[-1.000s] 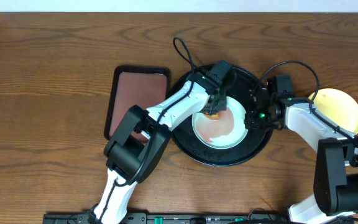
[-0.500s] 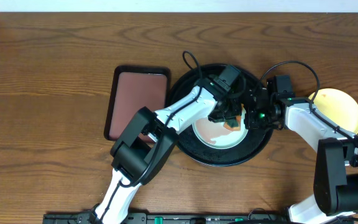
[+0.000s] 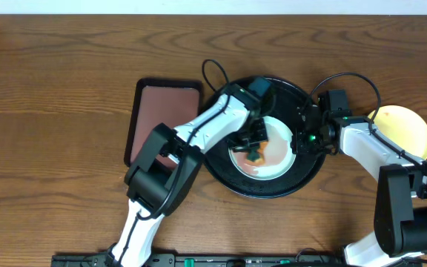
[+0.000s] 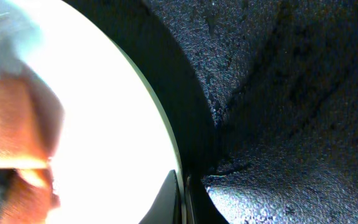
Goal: Clean dirty plates on tray and stack at the side
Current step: 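Scrub the white plate with the sponge while the right gripper holds its rim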
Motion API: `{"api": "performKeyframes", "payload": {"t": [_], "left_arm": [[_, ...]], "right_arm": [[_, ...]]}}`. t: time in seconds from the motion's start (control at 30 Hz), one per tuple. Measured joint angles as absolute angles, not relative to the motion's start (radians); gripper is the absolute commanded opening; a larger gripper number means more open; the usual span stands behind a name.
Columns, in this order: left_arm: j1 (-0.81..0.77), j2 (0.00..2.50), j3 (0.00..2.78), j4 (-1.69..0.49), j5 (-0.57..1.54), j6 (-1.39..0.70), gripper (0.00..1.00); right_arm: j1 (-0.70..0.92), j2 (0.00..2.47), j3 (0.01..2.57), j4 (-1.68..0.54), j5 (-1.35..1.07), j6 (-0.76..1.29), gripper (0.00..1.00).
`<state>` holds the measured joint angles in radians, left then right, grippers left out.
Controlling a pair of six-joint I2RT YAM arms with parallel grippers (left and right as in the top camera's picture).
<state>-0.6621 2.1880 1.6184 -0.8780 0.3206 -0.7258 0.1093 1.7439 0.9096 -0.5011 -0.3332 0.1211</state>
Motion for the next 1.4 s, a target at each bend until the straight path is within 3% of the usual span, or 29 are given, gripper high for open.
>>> {"api": "performKeyframes", "payload": {"t": [0.4, 0.6, 1.0, 1.4], "left_arm": [[-0.733, 2.177, 1.622, -0.924, -0.148, -0.646, 0.07], [-0.761, 2.183, 1.621, -0.907, -0.230, -0.628, 0.07], [-0.713, 2.183, 1.601, -0.576, 0.115, -0.722, 0.08], [-0.712, 2.186, 1.603, -0.773, 0.393, -0.743, 0.07]], "right_arm": [[0.116, 1.745, 0.908, -0.504, -0.348, 0.121, 0.01], [0.117, 1.746, 0.908, -0.504, -0.352, 0.122, 0.01], [0.113, 1.746, 0.908, -0.509, -0.340, 0.122, 0.01], [0.113, 1.746, 0.908, -0.508, -0.340, 0.122, 0.01]]}}
